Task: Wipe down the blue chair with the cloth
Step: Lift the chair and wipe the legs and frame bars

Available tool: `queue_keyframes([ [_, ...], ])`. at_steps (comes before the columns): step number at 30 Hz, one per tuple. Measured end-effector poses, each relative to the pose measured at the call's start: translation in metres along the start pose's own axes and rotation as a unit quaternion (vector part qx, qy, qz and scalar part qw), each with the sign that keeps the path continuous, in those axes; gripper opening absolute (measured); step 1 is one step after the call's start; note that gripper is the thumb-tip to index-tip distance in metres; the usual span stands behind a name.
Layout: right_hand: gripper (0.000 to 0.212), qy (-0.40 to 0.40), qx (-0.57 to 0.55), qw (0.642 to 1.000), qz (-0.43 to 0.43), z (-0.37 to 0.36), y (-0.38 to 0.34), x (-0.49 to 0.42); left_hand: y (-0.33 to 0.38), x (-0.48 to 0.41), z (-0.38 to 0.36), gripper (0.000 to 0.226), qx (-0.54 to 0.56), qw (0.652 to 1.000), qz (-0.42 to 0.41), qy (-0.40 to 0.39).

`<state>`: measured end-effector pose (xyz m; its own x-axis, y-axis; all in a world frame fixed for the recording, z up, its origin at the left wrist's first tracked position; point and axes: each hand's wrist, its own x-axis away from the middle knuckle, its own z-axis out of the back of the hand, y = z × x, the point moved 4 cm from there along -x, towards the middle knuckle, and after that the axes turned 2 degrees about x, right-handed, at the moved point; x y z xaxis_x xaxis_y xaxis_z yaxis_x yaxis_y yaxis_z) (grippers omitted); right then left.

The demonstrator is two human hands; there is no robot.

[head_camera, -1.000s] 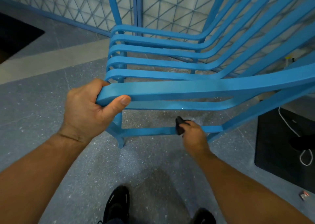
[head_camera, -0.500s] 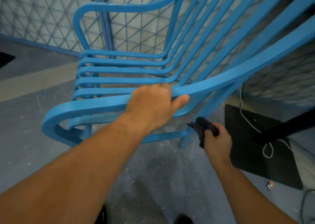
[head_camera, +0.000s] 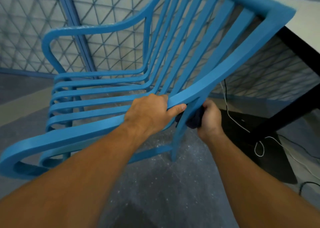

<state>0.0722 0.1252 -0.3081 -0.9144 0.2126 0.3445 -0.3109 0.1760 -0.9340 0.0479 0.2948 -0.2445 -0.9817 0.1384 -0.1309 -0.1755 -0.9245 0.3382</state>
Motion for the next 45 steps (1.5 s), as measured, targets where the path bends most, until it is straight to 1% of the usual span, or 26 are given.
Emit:
queue_keyframes([
  [3, 0.04, 0.005, -0.036, 0.999, -0.008, -0.009, 0.006, 0.011, -0.002, 0.007, 0.003, 0.06, -0.028, 0.999, -0.017, 0.016],
  [6, 0.049, -0.009, -0.062, 0.998, -0.006, -0.015, 0.017, 0.025, -0.013, 0.019, 0.006, 0.066, -0.04, 0.999, -0.023, 0.025],
  [10, 0.036, -0.02, -0.108, 0.994, 0.01, -0.029, 0.021, 0.05, -0.036, 0.029, 0.013, 0.078, -0.038, 0.999, -0.027, 0.005],
  [15, 0.039, -0.028, -0.123, 0.991, 0.034, -0.054, 0.028, 0.078, -0.066, 0.039, 0.025, 0.081, -0.03, 0.997, -0.066, 0.01],
  [19, 0.034, -0.036, -0.11, 0.992, 0.045, -0.074, 0.031, 0.099, -0.084, 0.043, 0.036, 0.085, -0.023, 0.993, -0.114, 0.02],
  [21, 0.034, -0.042, -0.105, 0.992, 0.049, -0.081, 0.033, 0.108, -0.093, 0.044, 0.041, 0.084, -0.021, 0.991, -0.135, 0.019],
  [23, 0.033, -0.063, -0.114, 0.99, 0.058, -0.089, 0.035, 0.117, -0.097, 0.048, 0.048, 0.077, -0.014, 0.988, -0.154, 0.027],
  [25, 0.031, -0.085, -0.109, 0.989, 0.057, -0.096, 0.039, 0.127, -0.089, 0.055, 0.054, 0.067, 0.011, 0.984, -0.171, 0.054],
  [27, 0.027, -0.089, -0.098, 0.989, 0.058, -0.102, 0.044, 0.135, -0.068, 0.06, 0.056, 0.06, 0.058, 0.978, -0.181, 0.08],
  [30, 0.024, -0.104, -0.091, 0.989, 0.051, -0.099, 0.049, 0.141, -0.038, 0.065, 0.057, 0.049, 0.145, 0.969, -0.169, 0.103],
  [32, 0.029, -0.116, -0.099, 0.988, 0.034, -0.09, 0.051, 0.139, -0.037, 0.069, 0.058, 0.051, 0.187, 0.965, -0.14, 0.117],
  [33, 0.03, -0.108, -0.114, 0.987, 0.019, -0.083, 0.052, 0.136, -0.04, 0.07, 0.058, 0.055, 0.215, 0.962, -0.115, 0.124],
  [35, 0.027, -0.067, -0.142, 0.988, -0.008, -0.066, 0.055, 0.128, -0.044, 0.068, 0.056, 0.063, 0.27, 0.953, -0.06, 0.125],
  [37, 0.026, -0.015, -0.171, 0.984, -0.039, -0.048, 0.061, 0.117, -0.045, 0.065, 0.054, 0.063, 0.29, 0.95, -0.03, 0.114],
  [39, 0.027, 0.016, -0.207, 0.976, -0.069, -0.029, 0.069, 0.108, -0.051, 0.064, 0.053, 0.063, 0.263, 0.959, -0.015, 0.103],
  [40, 0.028, 0.025, -0.211, 0.974, -0.076, -0.021, 0.073, 0.106, -0.056, 0.066, 0.052, 0.064, 0.228, 0.968, -0.007, 0.102],
  [42, 0.025, 0.036, -0.191, 0.978, -0.071, -0.007, 0.078, 0.104, -0.068, 0.072, 0.053, 0.064, 0.148, 0.981, 0.011, 0.122],
  [45, 0.02, 0.051, -0.18, 0.98, -0.066, 0.0, 0.09, 0.105, -0.072, 0.073, 0.05, 0.058, 0.097, 0.983, 0.022, 0.154],
])
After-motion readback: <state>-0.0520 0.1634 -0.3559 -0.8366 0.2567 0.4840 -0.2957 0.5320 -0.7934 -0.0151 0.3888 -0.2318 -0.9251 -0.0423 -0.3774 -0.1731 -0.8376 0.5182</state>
